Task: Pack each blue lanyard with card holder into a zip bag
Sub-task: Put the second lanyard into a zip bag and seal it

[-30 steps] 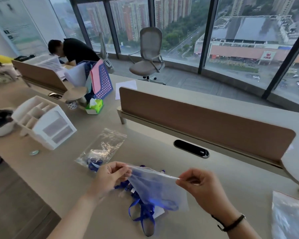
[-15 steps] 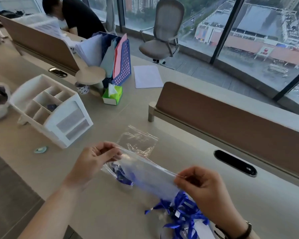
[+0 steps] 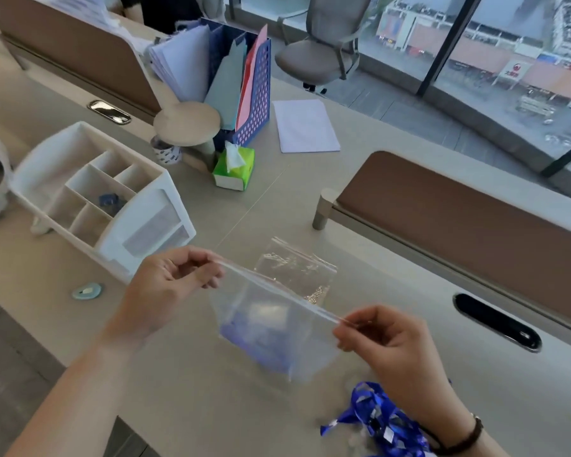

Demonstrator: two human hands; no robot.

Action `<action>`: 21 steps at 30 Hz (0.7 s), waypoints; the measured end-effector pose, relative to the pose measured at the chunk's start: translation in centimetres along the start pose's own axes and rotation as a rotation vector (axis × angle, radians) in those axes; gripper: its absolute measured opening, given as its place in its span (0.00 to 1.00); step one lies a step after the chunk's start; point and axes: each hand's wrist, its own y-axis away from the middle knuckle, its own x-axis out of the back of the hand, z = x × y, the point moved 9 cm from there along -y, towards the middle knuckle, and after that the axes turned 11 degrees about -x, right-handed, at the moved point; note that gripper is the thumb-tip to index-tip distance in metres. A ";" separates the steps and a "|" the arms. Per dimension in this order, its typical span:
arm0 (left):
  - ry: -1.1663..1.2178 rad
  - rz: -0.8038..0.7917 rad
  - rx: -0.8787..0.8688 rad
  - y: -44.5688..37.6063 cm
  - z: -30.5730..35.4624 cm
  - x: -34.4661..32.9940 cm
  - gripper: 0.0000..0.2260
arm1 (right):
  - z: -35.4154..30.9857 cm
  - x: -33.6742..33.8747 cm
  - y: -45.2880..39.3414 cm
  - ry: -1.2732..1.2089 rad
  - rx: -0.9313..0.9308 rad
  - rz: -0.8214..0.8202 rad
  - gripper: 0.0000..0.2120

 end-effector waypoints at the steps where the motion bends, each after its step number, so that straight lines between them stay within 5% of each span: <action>1: -0.007 0.000 0.002 -0.9 -0.5 -0.2 0.03 | 0.2 0.2 -1.1 0.000 -0.007 0.020 0.05; 11: -0.209 -0.012 0.092 -12.2 -11.7 -6.5 0.05 | 7.9 2.1 -17.1 0.255 -0.176 0.320 0.04; 14: -0.360 -0.023 0.118 -13.5 -14.5 -7.5 0.16 | 10.6 2.5 -21.0 0.267 -0.235 0.344 0.05; 21: -0.739 -0.435 0.017 -5.2 -19.9 -11.5 0.23 | 15.6 1.6 -25.0 0.294 -0.372 0.341 0.05</action>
